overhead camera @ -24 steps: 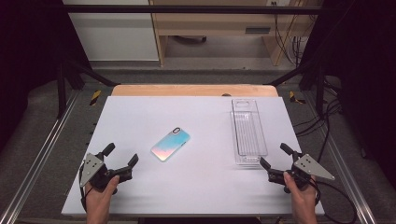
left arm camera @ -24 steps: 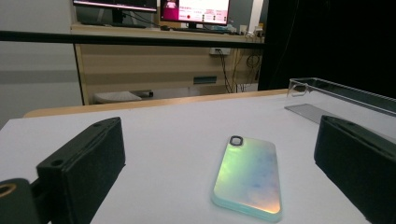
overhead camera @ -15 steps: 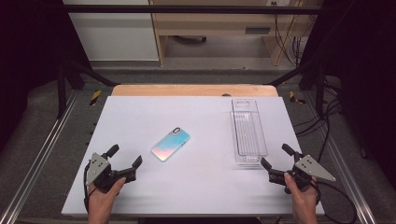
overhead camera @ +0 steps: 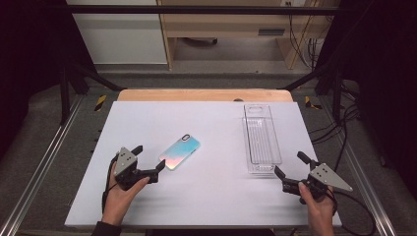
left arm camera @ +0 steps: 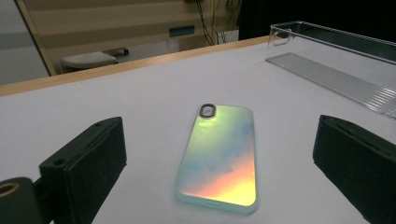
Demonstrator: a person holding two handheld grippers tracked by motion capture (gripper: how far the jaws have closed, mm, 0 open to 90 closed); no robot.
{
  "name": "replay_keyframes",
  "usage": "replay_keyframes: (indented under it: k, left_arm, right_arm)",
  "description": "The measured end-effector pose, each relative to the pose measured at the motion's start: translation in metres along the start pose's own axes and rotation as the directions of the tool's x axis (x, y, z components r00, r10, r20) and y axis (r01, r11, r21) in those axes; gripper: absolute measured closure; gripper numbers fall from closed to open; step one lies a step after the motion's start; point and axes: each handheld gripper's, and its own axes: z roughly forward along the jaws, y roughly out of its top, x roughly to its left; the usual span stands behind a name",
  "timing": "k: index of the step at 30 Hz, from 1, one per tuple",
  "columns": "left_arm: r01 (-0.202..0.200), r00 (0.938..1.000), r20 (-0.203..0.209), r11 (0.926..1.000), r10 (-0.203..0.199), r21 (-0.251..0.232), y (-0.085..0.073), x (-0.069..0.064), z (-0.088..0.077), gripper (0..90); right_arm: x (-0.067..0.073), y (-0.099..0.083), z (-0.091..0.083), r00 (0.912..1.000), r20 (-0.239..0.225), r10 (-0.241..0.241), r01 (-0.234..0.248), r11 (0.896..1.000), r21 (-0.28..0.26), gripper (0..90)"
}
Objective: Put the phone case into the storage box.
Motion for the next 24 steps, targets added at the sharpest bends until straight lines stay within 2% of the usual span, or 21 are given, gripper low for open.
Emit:
replay_keyframes:
  k: [3,4,9,14,24]
  left_arm:
    - [-0.013,0.9999,0.001,0.9995,0.013,0.028,0.003,0.002,0.008,2.3]
    - [-0.008,0.9999,0.012,0.9989,0.007,0.047,0.005,0.004,0.015,2.9]
    - [0.022,0.9995,0.022,0.9965,-0.024,0.081,0.008,0.007,0.030,5.2]
    - [0.006,0.9998,0.020,0.9928,-0.008,0.119,0.014,0.014,0.049,5.0]
    - [-0.024,0.9997,0.007,0.9896,0.023,0.142,0.020,0.020,0.070,6.0]
  right_arm:
    - [0.001,0.000,0.000,1.0000,0.000,-0.004,0.004,1.000,-0.001,2.9]
    - [0.001,0.000,0.000,1.0000,0.001,-0.003,0.003,1.000,0.000,2.9]
    - [0.002,0.000,0.000,1.0000,0.000,-0.007,0.007,1.000,0.002,2.8]
    - [0.005,0.000,0.002,0.9998,-0.007,-0.020,0.020,1.000,0.008,2.6]
    - [0.005,0.001,0.002,0.9999,-0.006,-0.013,0.013,1.000,0.010,2.5]
